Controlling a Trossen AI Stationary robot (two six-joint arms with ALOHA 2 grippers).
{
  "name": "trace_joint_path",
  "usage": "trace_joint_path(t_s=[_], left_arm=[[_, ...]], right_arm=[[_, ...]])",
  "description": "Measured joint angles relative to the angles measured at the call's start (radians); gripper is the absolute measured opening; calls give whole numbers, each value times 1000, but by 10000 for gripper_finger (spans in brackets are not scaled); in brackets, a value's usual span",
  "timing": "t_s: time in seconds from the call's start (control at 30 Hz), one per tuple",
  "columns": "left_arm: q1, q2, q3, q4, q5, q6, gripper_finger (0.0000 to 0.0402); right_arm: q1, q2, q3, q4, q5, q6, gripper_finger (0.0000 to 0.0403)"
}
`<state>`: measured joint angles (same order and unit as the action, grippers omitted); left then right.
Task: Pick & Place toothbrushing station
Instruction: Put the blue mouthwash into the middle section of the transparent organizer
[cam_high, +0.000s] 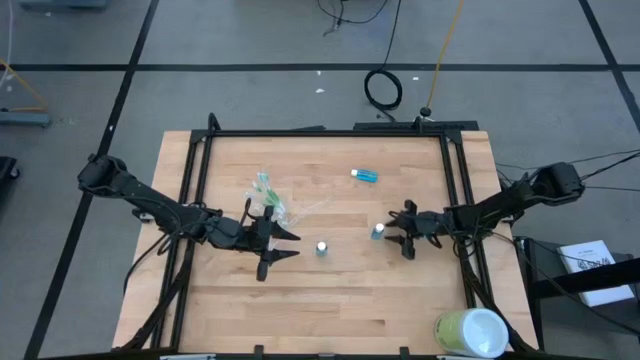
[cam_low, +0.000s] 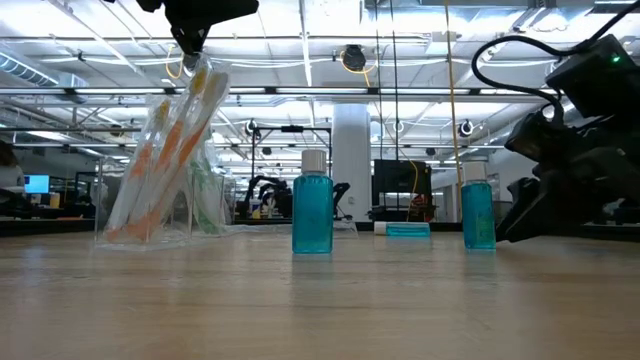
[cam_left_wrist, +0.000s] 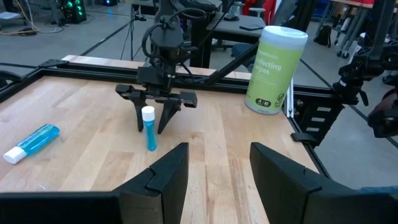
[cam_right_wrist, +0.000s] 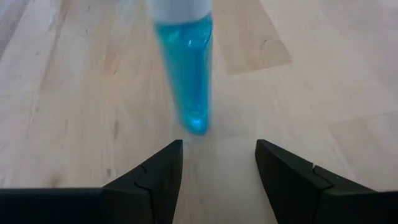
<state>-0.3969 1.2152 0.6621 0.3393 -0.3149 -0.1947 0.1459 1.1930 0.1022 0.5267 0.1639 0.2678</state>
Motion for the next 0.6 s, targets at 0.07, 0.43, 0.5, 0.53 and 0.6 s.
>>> trace_joint_path(t_s=[0.07, 0.43, 0.5, 0.53, 0.6], left_arm=[[0, 0, 0, 0, 0, 0, 175], [0, 0, 0, 1, 0, 1, 175], [0, 0, 0, 1, 0, 1, 175], [0, 0, 0, 1, 0, 1, 175], [0, 0, 0, 1, 0, 1, 175]], right_arm=[[0, 9, 1, 21, 23, -11, 194], [0, 139, 3, 186, 17, -45, 194], [0, 165, 4, 216, 16, -45, 194], [0, 176, 4, 229, 16, -45, 194], [0, 199, 4, 260, 16, -45, 194]])
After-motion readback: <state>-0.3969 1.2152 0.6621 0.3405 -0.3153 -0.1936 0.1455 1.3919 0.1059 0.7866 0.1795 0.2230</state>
